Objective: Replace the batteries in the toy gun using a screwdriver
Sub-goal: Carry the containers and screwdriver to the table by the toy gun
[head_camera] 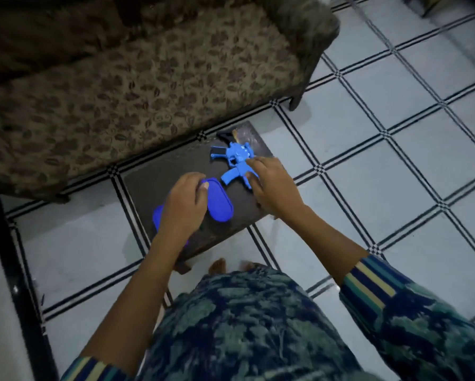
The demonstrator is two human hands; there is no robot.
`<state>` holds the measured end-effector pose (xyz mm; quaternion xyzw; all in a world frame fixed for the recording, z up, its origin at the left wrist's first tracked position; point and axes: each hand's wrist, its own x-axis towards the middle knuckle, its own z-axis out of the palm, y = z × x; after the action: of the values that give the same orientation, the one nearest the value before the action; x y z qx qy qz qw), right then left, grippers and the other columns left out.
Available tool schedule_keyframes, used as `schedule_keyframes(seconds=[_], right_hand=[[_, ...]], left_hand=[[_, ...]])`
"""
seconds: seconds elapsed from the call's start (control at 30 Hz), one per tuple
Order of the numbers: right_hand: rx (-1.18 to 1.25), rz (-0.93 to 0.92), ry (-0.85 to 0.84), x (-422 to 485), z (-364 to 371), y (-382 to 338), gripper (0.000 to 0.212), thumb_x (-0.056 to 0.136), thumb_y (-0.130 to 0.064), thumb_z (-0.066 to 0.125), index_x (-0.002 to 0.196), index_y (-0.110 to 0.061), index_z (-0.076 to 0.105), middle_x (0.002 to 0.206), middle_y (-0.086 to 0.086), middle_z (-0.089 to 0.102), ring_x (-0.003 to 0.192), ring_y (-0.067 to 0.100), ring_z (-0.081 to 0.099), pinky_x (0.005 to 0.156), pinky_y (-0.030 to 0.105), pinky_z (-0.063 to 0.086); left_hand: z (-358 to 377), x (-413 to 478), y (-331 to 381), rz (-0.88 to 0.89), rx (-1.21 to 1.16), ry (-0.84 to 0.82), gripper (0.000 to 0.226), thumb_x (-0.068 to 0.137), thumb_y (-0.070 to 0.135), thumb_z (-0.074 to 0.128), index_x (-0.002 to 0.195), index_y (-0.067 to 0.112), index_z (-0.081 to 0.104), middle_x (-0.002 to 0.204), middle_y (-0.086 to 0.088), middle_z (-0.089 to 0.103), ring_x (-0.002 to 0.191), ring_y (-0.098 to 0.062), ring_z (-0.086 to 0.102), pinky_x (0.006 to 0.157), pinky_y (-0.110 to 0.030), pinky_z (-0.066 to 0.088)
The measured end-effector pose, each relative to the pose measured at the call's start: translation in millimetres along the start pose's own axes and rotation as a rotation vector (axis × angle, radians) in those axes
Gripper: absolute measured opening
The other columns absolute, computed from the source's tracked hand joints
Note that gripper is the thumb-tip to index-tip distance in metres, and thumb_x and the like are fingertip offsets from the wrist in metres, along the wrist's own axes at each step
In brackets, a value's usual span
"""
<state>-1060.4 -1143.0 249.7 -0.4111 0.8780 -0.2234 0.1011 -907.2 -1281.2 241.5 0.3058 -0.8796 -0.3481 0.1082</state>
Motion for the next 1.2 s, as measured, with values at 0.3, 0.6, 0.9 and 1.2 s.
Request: schedule_keyframes(seconds=[0.3, 0.6, 0.9, 1.2], right_hand=[[0.026, 0.051, 0.003, -35, -80, 74, 0.039, 0.097, -0.027, 0.039, 0.117, -0.006, 0.065, 0.107, 0.013, 0.066, 0.103, 0.036, 0.058, 0.1, 0.044, 0.037], [-0.021, -0.058, -0.007, -40, -166, 178, 0.036, 0.103, -0.02, 0.043, 0.13, -0.003, 0.058, 0.126, 0.018, 0.062, 0.12, 0.033, 0.052, 0.101, 0.038, 0.038], [-0.035, -0.224, -0.051, 37, -194, 256, 0.035, 0.102, -0.017, 0.045, 0.13, -0.002, 0.057, 0.128, 0.017, 0.062, 0.118, 0.033, 0.054, 0.112, 0.039, 0.03], [-0.056, -0.401, -0.223, 221, -214, 314, 0.035, 0.102, -0.02, 0.044, 0.13, -0.004, 0.057, 0.129, 0.017, 0.06, 0.119, 0.035, 0.051, 0.102, 0.043, 0.042]], left_hand=[[44, 21, 91, 0.108, 0.118, -0.06, 0.024, 0.096, 0.019, 0.053, 0.111, 0.003, 0.062, 0.111, -0.016, 0.063, 0.104, -0.032, 0.058, 0.089, -0.035, 0.042], [136, 49, 205, -0.021, 0.026, 0.028, 0.03, 0.098, 0.026, 0.05, 0.116, 0.007, 0.063, 0.118, -0.011, 0.064, 0.111, -0.028, 0.057, 0.091, -0.033, 0.042], [173, 108, 248, -0.147, 0.099, 0.101, 0.032, 0.099, 0.029, 0.048, 0.118, 0.008, 0.061, 0.12, -0.01, 0.062, 0.11, -0.028, 0.056, 0.089, -0.035, 0.041], [202, 251, 255, -0.363, 0.077, 0.236, 0.033, 0.1, 0.029, 0.044, 0.118, 0.008, 0.06, 0.115, -0.011, 0.061, 0.106, -0.028, 0.056, 0.083, -0.035, 0.042]])
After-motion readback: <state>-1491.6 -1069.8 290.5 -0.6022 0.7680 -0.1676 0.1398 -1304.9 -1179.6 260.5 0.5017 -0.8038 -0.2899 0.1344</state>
